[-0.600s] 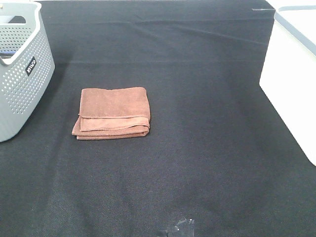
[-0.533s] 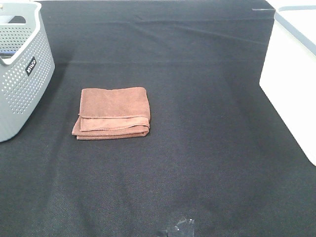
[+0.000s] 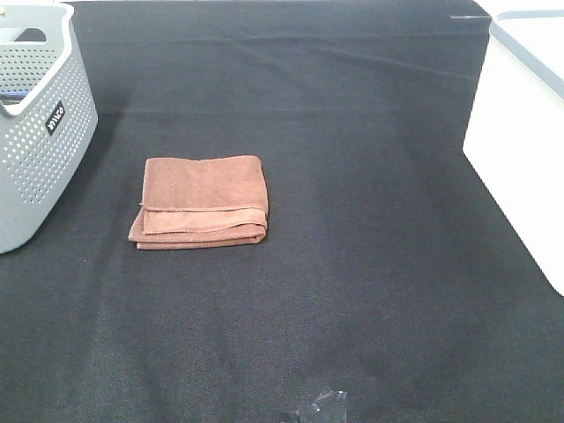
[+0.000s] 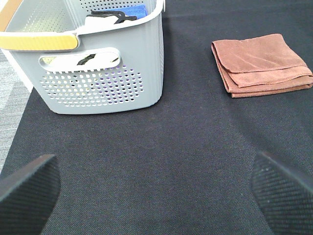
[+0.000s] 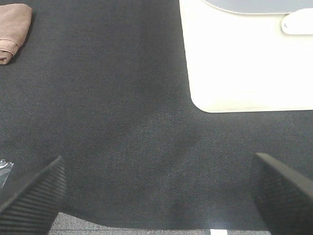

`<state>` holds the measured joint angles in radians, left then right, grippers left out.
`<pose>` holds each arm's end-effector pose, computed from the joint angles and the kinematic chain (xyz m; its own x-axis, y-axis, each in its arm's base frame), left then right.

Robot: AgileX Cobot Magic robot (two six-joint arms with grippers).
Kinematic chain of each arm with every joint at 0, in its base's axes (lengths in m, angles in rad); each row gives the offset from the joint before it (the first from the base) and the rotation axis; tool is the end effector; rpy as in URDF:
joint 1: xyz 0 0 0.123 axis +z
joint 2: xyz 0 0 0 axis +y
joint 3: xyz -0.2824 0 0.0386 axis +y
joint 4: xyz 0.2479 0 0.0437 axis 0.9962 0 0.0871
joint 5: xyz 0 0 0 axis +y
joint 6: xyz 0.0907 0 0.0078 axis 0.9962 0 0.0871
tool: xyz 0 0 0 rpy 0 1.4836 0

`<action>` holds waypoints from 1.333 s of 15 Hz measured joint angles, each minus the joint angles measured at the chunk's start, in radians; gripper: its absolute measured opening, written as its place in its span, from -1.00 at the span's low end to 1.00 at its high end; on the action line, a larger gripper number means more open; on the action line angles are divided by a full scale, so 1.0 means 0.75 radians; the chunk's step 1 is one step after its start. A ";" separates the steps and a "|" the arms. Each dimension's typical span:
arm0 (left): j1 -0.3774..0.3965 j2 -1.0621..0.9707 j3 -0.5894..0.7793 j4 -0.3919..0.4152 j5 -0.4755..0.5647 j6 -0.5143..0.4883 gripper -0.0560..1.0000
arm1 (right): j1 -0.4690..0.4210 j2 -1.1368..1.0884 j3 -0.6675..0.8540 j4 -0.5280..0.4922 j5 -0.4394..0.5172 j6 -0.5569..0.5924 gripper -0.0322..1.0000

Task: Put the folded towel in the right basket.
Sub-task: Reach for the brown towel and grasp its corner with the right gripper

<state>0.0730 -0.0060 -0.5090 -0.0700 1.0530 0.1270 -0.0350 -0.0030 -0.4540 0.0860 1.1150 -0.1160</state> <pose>-0.0062 -0.0060 0.2804 -0.4334 0.0606 -0.8992 0.0218 0.9982 0.0567 -0.0027 0.0071 0.2603 -0.5348 -0.0591 -0.8429 -0.0720 0.9971 -0.0242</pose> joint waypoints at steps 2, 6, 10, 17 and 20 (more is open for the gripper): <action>0.000 0.000 0.000 0.000 0.000 0.000 0.98 | 0.000 0.000 0.000 0.000 0.000 0.000 0.97; 0.000 0.000 0.000 0.000 0.000 0.000 0.98 | 0.000 0.000 0.000 0.000 0.000 0.000 0.97; 0.000 0.000 0.000 0.000 0.000 0.000 0.98 | 0.000 0.000 0.000 0.000 0.000 0.000 0.97; 0.000 0.000 0.000 0.000 0.000 0.000 0.98 | 0.000 0.000 0.000 0.000 0.000 0.000 0.97; 0.000 0.000 0.000 0.000 0.000 0.000 0.98 | 0.000 0.000 0.000 -0.001 0.000 0.000 0.97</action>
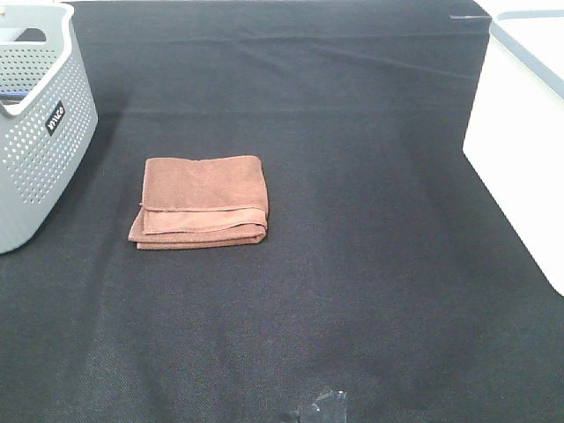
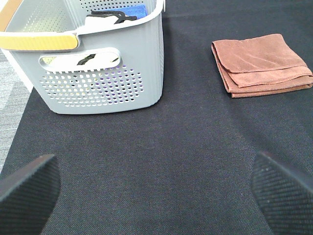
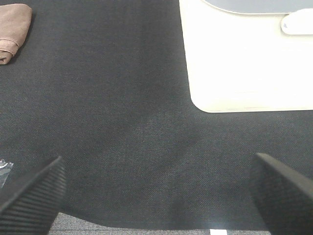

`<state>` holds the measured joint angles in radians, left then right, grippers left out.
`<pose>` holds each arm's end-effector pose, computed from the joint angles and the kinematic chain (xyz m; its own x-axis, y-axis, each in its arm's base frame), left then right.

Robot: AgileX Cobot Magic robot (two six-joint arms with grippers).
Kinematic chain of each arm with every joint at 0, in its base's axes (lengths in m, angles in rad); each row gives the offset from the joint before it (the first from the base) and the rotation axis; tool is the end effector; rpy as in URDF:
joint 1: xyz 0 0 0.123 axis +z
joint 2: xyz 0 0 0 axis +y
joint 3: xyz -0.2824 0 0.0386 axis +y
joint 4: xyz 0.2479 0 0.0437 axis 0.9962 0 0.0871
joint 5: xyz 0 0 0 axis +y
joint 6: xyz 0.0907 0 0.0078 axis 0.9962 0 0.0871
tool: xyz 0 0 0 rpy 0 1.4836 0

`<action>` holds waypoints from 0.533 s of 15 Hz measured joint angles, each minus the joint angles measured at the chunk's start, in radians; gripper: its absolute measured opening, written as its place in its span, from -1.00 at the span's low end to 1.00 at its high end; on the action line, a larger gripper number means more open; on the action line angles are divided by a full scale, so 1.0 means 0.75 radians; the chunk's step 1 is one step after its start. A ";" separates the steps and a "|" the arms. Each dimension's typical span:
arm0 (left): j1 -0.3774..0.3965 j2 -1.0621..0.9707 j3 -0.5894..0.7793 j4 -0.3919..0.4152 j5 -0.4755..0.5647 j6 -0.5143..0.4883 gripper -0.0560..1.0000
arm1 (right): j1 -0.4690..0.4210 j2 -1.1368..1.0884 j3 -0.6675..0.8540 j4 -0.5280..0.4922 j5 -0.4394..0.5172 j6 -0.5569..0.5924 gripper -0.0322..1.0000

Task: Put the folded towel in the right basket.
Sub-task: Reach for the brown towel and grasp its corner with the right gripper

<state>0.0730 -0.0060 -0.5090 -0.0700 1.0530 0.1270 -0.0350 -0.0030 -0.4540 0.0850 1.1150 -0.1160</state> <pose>-0.0062 -0.0060 0.2804 -0.4334 0.0606 -0.8992 0.0218 0.9982 0.0567 -0.0027 0.0070 0.2603 -0.5348 -0.0595 -0.8429 -0.0714 0.9971 -0.0251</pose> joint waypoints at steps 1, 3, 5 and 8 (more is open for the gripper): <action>0.000 0.000 0.000 0.000 0.000 0.000 0.98 | 0.000 0.000 0.000 0.000 0.000 0.000 0.97; 0.000 0.000 0.000 0.000 0.000 0.000 0.98 | 0.000 0.000 0.000 -0.009 0.000 0.000 0.97; 0.000 0.000 0.000 0.000 0.000 0.000 0.98 | 0.000 0.000 0.000 -0.009 0.000 0.000 0.97; 0.000 0.000 0.000 0.000 0.000 0.000 0.98 | 0.000 0.000 0.000 -0.009 0.000 0.000 0.97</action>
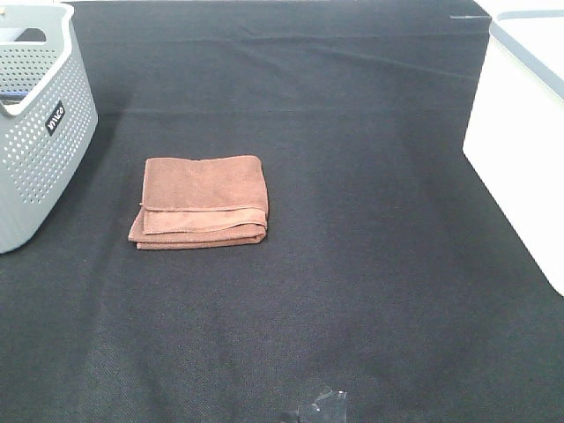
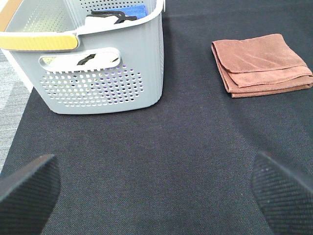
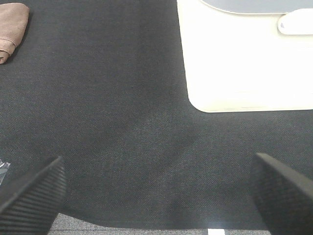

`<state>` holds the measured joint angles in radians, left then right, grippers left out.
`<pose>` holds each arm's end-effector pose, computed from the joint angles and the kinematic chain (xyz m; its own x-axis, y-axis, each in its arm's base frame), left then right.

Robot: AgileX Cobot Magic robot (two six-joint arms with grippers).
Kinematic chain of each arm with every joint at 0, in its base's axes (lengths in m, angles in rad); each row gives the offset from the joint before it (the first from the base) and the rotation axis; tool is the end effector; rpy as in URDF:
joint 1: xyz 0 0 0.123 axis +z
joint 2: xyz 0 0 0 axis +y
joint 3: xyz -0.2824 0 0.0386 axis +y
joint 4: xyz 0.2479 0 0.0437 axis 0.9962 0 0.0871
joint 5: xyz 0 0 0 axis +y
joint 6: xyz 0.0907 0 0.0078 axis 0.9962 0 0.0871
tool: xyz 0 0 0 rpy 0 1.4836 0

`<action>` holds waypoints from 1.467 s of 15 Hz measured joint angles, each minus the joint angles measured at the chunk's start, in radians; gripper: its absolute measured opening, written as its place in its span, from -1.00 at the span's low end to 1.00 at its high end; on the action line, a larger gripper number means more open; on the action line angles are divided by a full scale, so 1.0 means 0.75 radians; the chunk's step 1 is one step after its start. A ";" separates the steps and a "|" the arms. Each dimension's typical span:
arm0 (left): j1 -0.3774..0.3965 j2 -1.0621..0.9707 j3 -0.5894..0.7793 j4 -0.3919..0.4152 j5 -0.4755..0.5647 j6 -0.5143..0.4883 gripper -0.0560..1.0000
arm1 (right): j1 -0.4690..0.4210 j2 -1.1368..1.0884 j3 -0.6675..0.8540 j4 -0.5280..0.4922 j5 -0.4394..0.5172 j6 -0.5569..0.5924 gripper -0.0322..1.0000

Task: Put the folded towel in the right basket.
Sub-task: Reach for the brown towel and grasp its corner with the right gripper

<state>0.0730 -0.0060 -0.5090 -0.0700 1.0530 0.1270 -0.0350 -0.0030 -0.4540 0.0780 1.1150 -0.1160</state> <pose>-0.0062 -0.0060 0.2804 -0.4334 0.0606 -0.8992 0.0218 0.9982 0.0567 -0.0027 0.0065 0.2603 -0.5352 -0.0626 -0.8424 -0.0678 0.9972 -0.0310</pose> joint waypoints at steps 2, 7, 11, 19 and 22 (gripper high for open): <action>0.000 0.000 0.000 0.000 0.000 0.000 0.98 | 0.000 0.000 0.000 0.000 0.000 0.001 0.97; 0.000 0.000 0.000 0.000 0.000 0.000 0.98 | 0.000 0.000 0.000 0.000 0.000 0.013 0.97; 0.000 0.000 0.000 0.000 0.000 0.000 0.98 | 0.000 0.000 0.000 0.000 0.000 0.013 0.97; 0.000 0.000 0.000 0.000 0.000 0.000 0.98 | 0.000 0.359 -0.171 0.007 0.028 0.040 0.97; 0.000 0.000 0.000 0.000 0.000 0.000 0.98 | 0.000 0.945 -0.584 0.111 0.135 0.107 0.97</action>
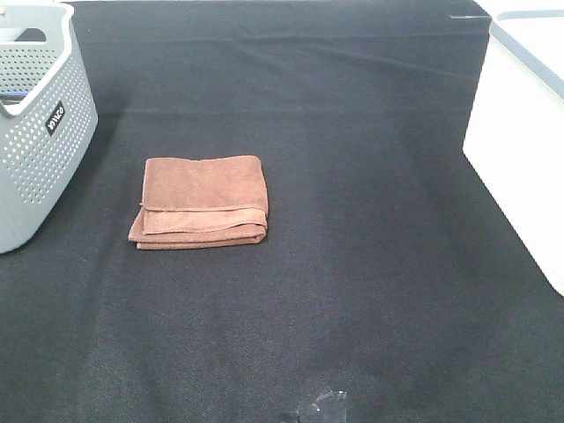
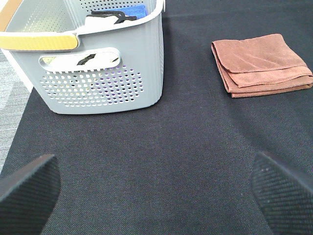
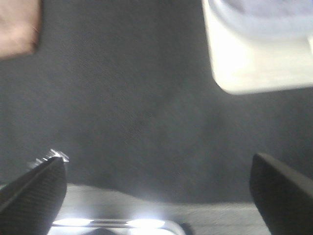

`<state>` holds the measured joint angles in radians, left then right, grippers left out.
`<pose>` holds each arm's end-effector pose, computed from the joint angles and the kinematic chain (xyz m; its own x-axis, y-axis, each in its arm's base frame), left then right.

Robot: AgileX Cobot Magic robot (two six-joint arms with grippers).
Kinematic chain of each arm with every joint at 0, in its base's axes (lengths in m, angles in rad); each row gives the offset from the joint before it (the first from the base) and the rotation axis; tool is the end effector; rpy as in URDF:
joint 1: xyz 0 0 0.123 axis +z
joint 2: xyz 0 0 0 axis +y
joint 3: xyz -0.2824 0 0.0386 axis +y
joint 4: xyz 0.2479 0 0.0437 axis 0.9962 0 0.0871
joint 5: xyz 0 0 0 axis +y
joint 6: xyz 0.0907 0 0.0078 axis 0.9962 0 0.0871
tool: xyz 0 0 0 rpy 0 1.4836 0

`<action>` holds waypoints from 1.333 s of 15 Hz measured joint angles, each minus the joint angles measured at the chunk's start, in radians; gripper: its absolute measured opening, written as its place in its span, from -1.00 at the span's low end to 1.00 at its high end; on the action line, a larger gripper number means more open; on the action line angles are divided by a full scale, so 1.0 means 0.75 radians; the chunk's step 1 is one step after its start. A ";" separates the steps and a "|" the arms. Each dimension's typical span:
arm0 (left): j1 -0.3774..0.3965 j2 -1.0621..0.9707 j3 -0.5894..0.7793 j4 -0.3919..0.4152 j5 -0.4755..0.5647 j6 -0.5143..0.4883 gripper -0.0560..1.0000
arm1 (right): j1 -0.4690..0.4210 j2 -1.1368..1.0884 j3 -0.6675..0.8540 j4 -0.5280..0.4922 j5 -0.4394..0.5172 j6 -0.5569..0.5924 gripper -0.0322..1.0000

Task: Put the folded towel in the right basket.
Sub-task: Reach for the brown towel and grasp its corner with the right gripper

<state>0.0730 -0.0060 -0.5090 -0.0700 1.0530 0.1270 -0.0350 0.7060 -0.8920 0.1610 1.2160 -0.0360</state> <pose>-0.0062 -0.0060 0.2804 -0.4334 0.0606 -0.8992 0.0218 0.9982 0.0567 0.0992 0.0102 0.3517 -0.8071 0.0484 -0.5884 -0.0378 0.9904 0.1333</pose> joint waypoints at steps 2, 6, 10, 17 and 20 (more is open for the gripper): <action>0.000 0.000 0.000 0.000 0.000 0.000 0.98 | 0.000 0.323 -0.271 0.049 0.003 0.003 0.97; 0.000 0.000 0.000 0.000 0.000 0.000 0.98 | 0.000 0.773 -0.627 0.285 0.000 -0.053 0.97; 0.000 0.000 0.000 0.000 0.000 0.000 0.98 | 0.173 1.056 -0.660 0.564 -0.172 -0.172 0.97; 0.000 0.000 0.000 0.000 0.000 0.000 0.98 | 0.403 1.783 -0.905 0.911 -0.344 -0.355 0.97; 0.000 0.000 0.000 0.000 0.000 0.000 0.98 | 0.403 1.879 -0.908 0.987 -0.379 -0.397 0.97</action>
<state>0.0730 -0.0060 -0.5090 -0.0700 1.0530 0.1270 0.2670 2.1150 -1.5730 0.9010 0.9320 -0.3340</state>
